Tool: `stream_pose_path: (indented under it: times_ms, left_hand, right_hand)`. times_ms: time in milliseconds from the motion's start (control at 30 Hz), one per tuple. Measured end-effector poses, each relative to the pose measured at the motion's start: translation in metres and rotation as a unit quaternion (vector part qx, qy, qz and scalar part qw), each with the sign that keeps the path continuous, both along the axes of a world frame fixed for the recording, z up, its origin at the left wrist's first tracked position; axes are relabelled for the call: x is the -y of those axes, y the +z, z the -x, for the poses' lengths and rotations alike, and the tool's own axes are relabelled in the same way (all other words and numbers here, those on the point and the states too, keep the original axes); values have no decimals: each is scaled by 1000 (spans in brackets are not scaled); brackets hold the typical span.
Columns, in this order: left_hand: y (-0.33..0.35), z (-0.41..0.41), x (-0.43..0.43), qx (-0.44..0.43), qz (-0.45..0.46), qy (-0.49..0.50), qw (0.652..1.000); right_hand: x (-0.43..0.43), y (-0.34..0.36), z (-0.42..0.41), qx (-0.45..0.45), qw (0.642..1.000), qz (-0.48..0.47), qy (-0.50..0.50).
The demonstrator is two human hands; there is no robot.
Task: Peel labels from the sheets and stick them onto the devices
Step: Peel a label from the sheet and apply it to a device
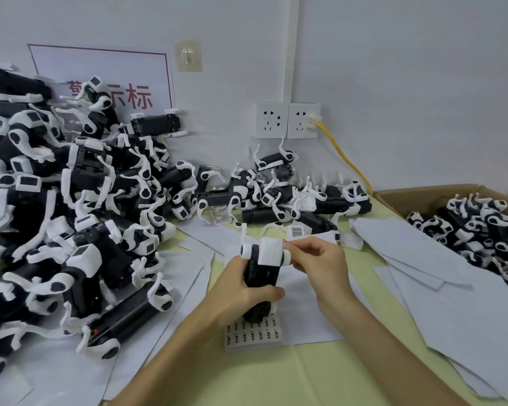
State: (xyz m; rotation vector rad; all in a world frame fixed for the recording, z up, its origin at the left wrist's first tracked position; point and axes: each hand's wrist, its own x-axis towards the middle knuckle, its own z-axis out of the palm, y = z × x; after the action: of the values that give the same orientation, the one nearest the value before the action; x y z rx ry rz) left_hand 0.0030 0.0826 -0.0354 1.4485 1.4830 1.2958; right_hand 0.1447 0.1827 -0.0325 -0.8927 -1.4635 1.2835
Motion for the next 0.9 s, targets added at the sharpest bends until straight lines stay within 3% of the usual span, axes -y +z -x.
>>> stream_pose_path:
  times_ms: [133,233,367,500,600,733,900]
  left_hand:
    - [-2,-2,-2,16,-5,-2,1000]
    - [0,-3,-3,73,1,54,996]
    - [5,5,-7,265,8,112,958]
    - [11,12,-9,434,8,116,894]
    - [10,11,-10,447,-4,116,887]
    - [4,5,-16,440,6,46,897]
    - [1,-5,-20,330,65,-4,942]
  right_hand:
    - [1,1,2,24,999,-24,-17]
    - [4,3,2,13,999,-46,-14]
    - [7,8,1,3,997,-72,38]
    - [16,1,7,96,978,-122,137]
    - [24,-11,13,135,964,-170,155]
    - [28,-15,19,98,970,-205,84]
    - [8,-3,6,4,985,-174,12]
